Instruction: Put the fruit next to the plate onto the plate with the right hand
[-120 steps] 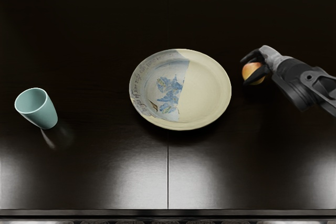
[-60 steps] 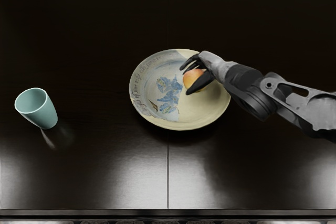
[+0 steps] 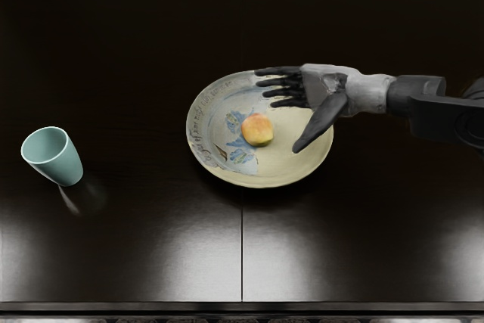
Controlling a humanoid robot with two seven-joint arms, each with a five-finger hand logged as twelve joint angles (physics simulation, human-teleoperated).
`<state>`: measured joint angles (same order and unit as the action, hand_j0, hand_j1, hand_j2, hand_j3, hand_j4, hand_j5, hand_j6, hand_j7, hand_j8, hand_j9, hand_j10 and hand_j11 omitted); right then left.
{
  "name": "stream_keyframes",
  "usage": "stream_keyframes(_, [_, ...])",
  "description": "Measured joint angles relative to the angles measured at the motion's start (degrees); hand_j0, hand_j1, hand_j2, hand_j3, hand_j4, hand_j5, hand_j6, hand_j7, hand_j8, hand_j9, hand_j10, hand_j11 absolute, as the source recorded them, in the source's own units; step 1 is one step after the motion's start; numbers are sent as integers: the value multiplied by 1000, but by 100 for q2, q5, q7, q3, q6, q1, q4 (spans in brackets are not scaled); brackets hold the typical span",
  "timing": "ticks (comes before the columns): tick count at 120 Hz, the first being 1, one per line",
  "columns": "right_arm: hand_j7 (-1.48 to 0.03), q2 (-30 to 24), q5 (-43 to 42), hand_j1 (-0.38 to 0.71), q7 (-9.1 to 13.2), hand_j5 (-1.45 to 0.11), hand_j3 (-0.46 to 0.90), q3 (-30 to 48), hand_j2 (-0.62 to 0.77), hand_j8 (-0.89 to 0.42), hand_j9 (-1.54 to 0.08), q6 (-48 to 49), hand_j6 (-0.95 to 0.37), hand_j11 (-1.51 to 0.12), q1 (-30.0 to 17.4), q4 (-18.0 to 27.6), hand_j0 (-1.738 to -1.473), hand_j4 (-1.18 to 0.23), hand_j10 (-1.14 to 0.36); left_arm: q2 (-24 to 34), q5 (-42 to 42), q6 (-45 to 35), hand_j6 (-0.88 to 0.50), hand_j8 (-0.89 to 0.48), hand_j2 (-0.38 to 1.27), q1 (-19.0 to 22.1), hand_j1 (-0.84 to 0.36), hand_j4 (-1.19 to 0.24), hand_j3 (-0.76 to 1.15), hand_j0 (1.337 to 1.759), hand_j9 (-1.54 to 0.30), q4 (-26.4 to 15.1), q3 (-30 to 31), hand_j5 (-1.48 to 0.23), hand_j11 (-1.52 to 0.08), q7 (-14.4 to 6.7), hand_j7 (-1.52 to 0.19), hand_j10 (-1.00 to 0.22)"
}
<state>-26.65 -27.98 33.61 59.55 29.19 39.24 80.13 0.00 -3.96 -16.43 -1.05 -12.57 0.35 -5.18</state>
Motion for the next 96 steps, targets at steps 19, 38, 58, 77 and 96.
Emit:
stream_keyframes(19, [-74, 2, 565, -290, -629, -75, 0, 1874, 2, -45, -75, 454, -56, -75, -1555, -34, -1658, -56, -52, 0, -1, 0, -1, 0, 0, 0, 349, 0, 0, 1658, 0, 0, 0, 0, 0, 0, 0, 0])
stream_keyframes(38, [-51, -94, 1343, -306, -772, -52, 0, 3017, -1, -33, -52, 554, -39, -51, -2856, -325, -1658, -39, -37, 0, 0, 0, -1, 0, 0, 0, 349, 0, 0, 1658, 0, 0, 0, 0, 0, 0, 0, 0])
stream_keyframes(58, [-39, -300, 1773, -316, -790, -39, 0, 3370, -2, -26, -39, 576, -28, -39, -3435, -730, -1658, -29, -28, 0, 0, 0, -1, 0, 0, 0, 349, 0, 0, 1658, 0, 0, -1, 0, 0, 0, 0, 0])
stream_keyframes(77, [-33, -351, 1864, -320, -791, -33, 0, 3564, -3, -23, -33, 580, -24, -33, -3567, -973, -1658, -25, -24, 0, -15, 0, -1, 0, 0, 18, 349, 0, 0, 1658, 0, 0, -15, 0, 0, 0, 0, 0])
stream_keyframes(96, [-31, -358, 1884, -322, -787, -31, 0, 3689, -3, -22, -31, 581, -22, -31, -3620, -1156, -1658, -22, -22, 0, -11, 0, -1, 0, 0, 17, 349, 0, 0, 1658, 0, 0, -9, 0, 0, 0, 0, 0])
